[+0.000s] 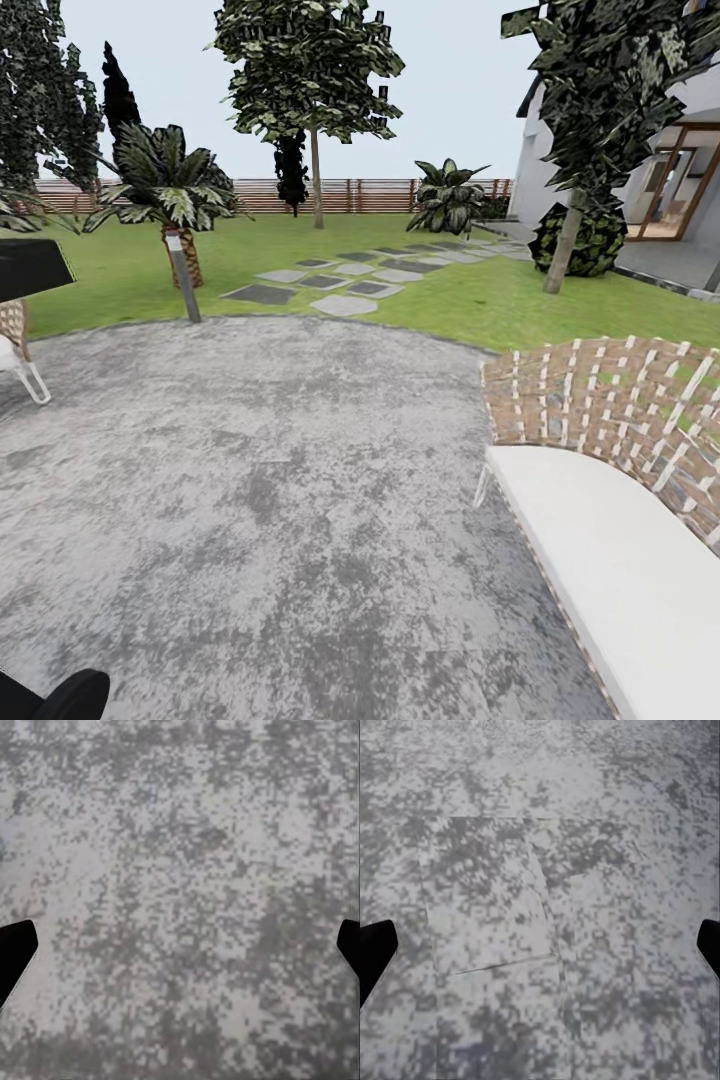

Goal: In the garden, pick up the pesticide atomizer on the floor and spray pesticide onto both trees until each tree trunk is fully covered.

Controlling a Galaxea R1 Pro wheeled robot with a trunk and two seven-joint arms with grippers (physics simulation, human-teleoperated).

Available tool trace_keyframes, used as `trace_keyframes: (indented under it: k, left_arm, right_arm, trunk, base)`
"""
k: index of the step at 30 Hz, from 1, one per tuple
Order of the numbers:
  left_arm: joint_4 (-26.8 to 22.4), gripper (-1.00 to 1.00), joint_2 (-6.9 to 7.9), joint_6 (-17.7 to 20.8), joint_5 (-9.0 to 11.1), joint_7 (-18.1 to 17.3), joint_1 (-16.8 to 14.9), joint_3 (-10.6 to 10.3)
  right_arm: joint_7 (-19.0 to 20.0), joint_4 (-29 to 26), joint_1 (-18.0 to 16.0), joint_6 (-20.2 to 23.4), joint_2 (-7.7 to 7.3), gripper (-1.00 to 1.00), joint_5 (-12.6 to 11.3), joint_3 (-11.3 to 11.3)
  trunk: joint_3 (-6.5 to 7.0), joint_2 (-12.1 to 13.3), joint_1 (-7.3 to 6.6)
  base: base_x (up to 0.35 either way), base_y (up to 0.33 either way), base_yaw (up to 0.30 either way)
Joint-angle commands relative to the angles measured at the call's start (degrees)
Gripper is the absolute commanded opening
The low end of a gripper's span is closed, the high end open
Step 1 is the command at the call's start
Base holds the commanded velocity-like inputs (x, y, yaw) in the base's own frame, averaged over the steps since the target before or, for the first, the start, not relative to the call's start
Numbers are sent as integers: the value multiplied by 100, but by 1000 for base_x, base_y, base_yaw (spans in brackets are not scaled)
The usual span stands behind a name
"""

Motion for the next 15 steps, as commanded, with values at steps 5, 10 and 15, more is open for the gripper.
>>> trace_keyframes:
  k: [5,10,15]
  left_arm:
    - [0,100,0,0,-1,0,-2,0]
    - [0,100,0,0,2,0,-3,0]
    - [0,100,0,0,-2,0,-2,0]
  right_arm:
    - [4,0,0,0,3,100,0,0]
    - [8,6,0,0,0,100,3,0]
    - [17,9,0,1,-2,100,4,0]
  trunk:
    - [0,0,0]
    - [0,0,0]
    - [0,0,0]
  base:
    - [340,0,0]
    - [340,0,0]
    - [340,0,0]
